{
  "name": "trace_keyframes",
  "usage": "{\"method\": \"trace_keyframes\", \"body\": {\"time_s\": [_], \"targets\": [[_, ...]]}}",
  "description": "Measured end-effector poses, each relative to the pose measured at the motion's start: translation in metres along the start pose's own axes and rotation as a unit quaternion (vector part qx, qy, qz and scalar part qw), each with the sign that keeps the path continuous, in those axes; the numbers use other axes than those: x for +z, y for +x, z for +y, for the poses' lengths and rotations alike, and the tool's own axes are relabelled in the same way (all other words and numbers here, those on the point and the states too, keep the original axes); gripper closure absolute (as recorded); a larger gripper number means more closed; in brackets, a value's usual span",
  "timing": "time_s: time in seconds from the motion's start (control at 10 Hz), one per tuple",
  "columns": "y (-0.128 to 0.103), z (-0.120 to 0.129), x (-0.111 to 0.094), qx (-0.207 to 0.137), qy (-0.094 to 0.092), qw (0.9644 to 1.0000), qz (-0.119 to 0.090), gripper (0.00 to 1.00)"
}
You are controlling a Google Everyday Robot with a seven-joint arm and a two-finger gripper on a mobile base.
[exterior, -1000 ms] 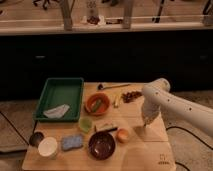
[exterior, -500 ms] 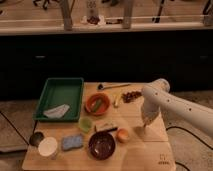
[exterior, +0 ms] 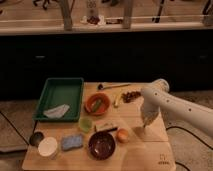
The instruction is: Place fork in table surface
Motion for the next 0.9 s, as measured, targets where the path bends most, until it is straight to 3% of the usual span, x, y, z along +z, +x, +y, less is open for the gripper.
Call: {"method": "trace_keyframes", "body": {"time_s": [0.9], "targets": [[-0.0048,0.0006,0.0002,-0.006,0.0,1.0,0.001,0.88]]}}
